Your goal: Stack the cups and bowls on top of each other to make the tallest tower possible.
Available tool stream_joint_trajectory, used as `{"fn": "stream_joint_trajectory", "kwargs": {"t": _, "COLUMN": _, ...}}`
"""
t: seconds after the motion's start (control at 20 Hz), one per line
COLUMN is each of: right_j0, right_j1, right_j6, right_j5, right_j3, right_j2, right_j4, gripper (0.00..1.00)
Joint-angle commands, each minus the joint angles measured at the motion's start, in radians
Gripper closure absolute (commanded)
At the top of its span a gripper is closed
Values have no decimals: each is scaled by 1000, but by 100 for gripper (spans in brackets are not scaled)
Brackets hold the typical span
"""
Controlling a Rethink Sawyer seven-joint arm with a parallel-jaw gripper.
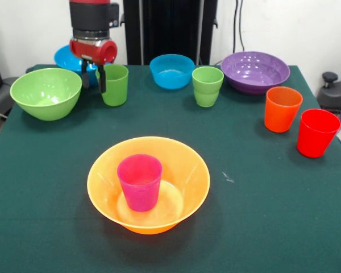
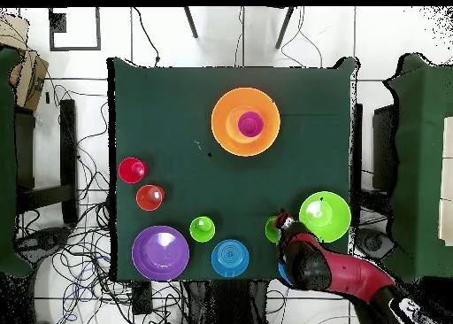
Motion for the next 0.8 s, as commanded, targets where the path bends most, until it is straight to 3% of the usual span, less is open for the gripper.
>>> {"fn": "stream_joint_trajectory", "kwargs": {"t": 0.05, "right_j0": -55, "right_j1": -126, "right_j6": 11, "right_j5": 82, "right_j3": 108, "right_j2": 111, "right_j4": -53, "gripper": 0}}
{"fn": "stream_joint_trajectory", "kwargs": {"t": 0.3, "right_j0": -133, "right_j1": -166, "right_j6": -43, "right_j5": 190, "right_j3": 113, "right_j2": 238, "right_j4": -6, "gripper": 0}}
{"fn": "stream_joint_trajectory", "kwargs": {"t": 0.8, "right_j0": -97, "right_j1": -136, "right_j6": -5, "right_j5": 182, "right_j3": 73, "right_j2": 240, "right_j4": 0, "gripper": 0}}
